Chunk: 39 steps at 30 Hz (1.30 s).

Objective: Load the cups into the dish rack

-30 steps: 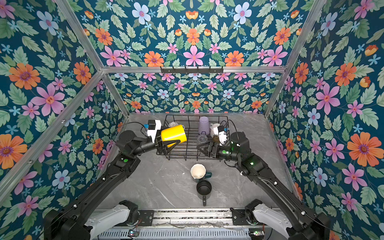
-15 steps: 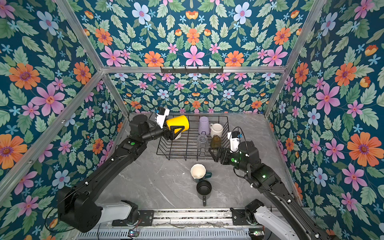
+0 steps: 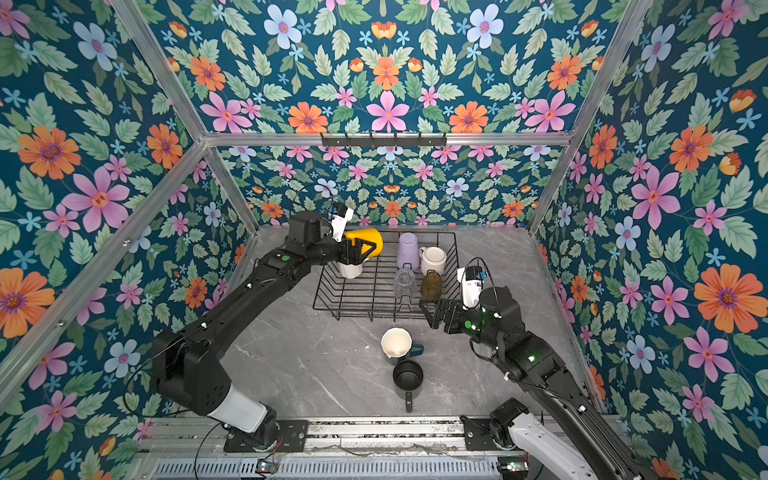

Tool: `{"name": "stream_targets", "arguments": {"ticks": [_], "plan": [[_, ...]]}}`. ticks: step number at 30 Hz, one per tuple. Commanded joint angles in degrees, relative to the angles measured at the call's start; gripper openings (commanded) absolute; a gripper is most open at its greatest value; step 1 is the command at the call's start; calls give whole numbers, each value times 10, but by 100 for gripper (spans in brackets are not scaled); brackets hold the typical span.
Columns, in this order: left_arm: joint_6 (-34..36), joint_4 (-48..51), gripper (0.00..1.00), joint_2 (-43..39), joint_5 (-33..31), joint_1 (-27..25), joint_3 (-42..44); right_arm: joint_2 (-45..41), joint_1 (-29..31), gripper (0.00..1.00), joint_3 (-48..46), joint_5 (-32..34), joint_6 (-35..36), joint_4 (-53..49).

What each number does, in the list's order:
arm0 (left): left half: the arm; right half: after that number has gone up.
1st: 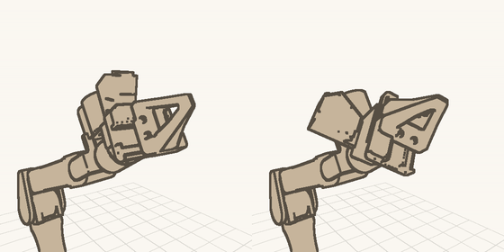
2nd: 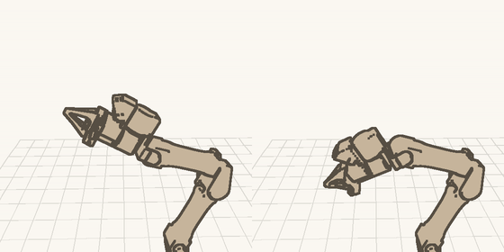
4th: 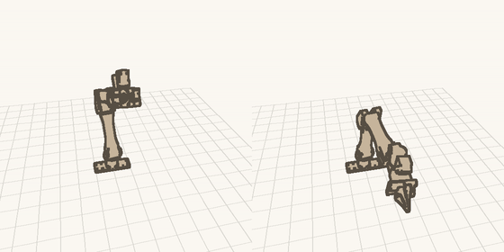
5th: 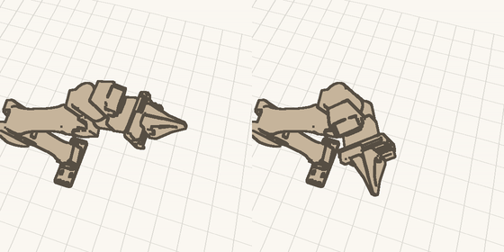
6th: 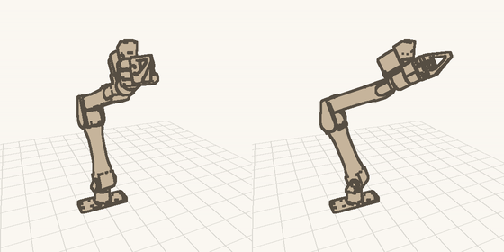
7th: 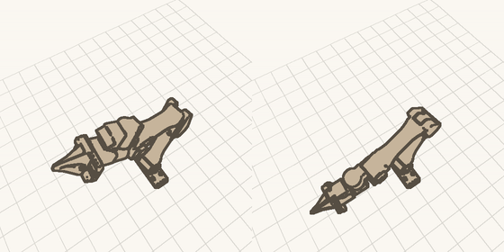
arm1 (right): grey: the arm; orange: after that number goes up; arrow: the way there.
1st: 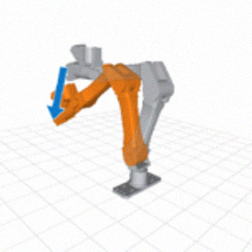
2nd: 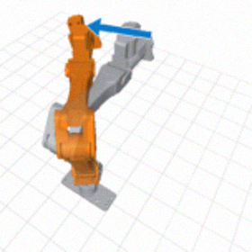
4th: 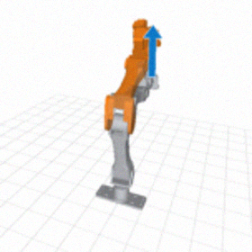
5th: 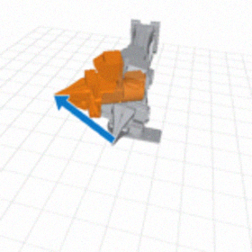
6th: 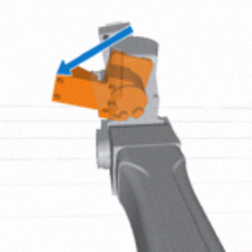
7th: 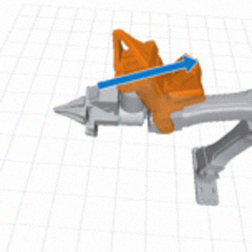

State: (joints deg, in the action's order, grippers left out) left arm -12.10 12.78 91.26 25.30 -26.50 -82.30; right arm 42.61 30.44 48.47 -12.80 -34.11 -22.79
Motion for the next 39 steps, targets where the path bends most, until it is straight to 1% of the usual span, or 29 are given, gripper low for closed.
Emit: {"name": "stream_targets", "arguments": {"ticks": [1, 5, 12, 26, 32, 39], "plan": [[1, 29, 0, 24, -39, -6, -34, -4, 0, 98, 0, 16, 14, -4], [3, 80, 0, 71, -71, -12, -86, -8, 0, 98, -2, 21, 18, -10], [5, 142, 0, 141, -111, -24, -161, -13, -1, 98, -7, 30, 23, -20], [1, 189, 0, 258, -177, -38, -253, -27, -1, 98, -21, 35, 23, -29], [-3, 197, 0, 304, -178, -40, -284, -27, 0, 98, -24, 29, 19, -28], [-2, 203, 0, 339, -181, -43, -304, -26, 0, 98, -28, 25, 15, -25]]}}
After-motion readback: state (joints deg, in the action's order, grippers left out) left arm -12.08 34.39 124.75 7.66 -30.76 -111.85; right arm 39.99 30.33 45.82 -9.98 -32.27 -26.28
